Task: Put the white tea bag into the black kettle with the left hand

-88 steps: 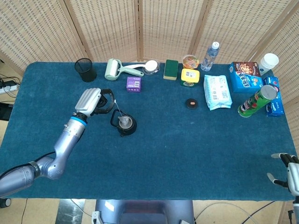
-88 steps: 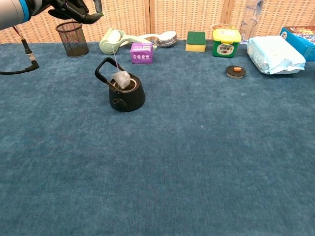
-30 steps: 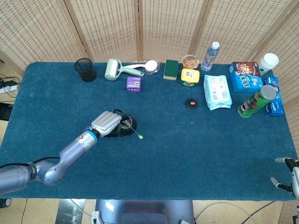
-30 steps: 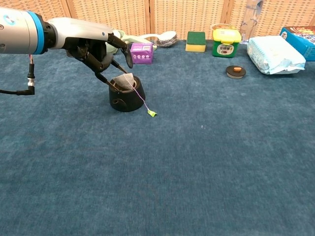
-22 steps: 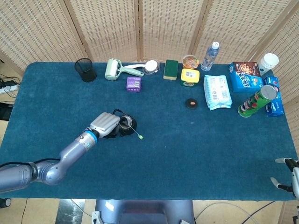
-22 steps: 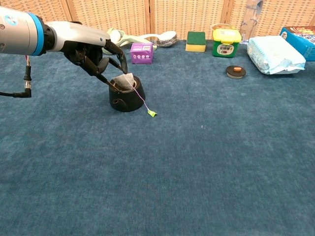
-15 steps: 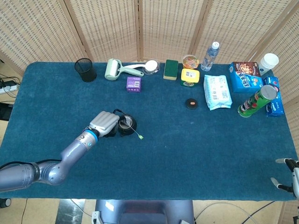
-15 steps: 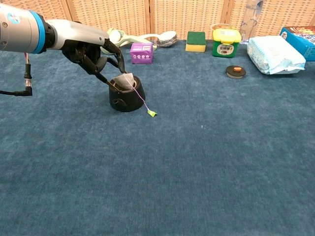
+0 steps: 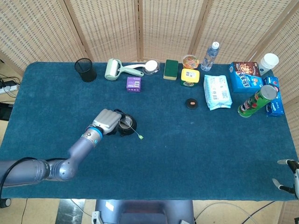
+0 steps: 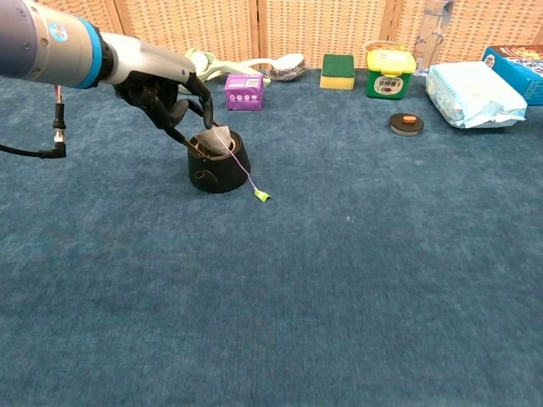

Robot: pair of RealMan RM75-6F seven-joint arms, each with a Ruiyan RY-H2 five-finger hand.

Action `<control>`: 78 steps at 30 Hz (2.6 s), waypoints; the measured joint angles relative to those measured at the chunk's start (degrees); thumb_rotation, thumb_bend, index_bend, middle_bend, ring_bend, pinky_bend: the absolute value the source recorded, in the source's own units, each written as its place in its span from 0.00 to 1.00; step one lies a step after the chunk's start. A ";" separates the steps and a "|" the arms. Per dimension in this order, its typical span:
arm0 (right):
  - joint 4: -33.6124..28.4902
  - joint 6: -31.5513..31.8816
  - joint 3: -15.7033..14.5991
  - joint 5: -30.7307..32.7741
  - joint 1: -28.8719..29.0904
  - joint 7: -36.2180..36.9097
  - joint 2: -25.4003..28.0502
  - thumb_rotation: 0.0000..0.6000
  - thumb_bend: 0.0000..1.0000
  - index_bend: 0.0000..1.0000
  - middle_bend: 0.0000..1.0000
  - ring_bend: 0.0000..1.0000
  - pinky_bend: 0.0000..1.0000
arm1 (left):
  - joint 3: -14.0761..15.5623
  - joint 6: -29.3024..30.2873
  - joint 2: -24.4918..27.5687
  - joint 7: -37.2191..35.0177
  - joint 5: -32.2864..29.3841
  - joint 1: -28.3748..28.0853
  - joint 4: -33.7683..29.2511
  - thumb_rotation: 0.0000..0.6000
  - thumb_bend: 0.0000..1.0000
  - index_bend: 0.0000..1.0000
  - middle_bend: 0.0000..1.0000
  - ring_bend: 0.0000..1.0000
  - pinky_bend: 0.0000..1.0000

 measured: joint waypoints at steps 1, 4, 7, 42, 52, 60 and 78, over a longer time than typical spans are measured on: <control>0.09 0.03 0.01 0.02 -0.04 0.07 -0.03 1.00 0.24 0.34 0.34 0.29 0.28 | 0.19 0.04 -0.26 0.44 -0.76 -0.50 0.15 1.00 0.91 0.26 1.00 1.00 1.00; 0.33 0.07 0.01 0.06 -0.17 0.37 -0.10 1.00 0.24 0.34 0.34 0.29 0.28 | 0.77 0.27 -1.03 1.56 -2.89 -1.88 0.58 1.00 0.91 0.26 1.00 1.00 1.00; 0.63 0.15 0.03 0.11 -0.33 0.68 -0.14 1.00 0.24 0.35 0.34 0.29 0.28 | 1.33 0.60 -1.68 2.88 -4.78 -3.05 0.92 1.00 0.91 0.26 1.00 1.00 1.00; 1.45 0.64 0.30 0.32 -1.36 1.79 -0.23 1.00 0.24 0.34 0.34 0.29 0.29 | 1.94 0.75 -3.33 3.36 -8.53 -5.97 2.67 1.00 0.90 0.26 1.00 1.00 1.00; 1.64 0.57 0.37 0.61 -1.65 2.01 -0.24 1.00 0.24 0.34 0.34 0.29 0.29 | 0.76 1.88 -3.25 1.93 -6.29 -5.14 3.18 1.00 0.90 0.26 1.00 1.00 1.00; 1.81 0.54 0.47 0.97 -1.99 2.15 -0.22 1.00 0.24 0.34 0.34 0.29 0.29 | 1.35 0.12 -6.39 3.07 -8.50 -5.79 7.18 1.00 0.90 0.26 1.00 1.00 1.00; 1.69 0.76 0.59 0.66 -2.07 2.18 -0.24 1.00 0.24 0.34 0.34 0.29 0.29 | 3.61 -2.73 -3.93 5.27 -11.51 -8.23 4.62 1.00 0.93 0.17 1.00 1.00 1.00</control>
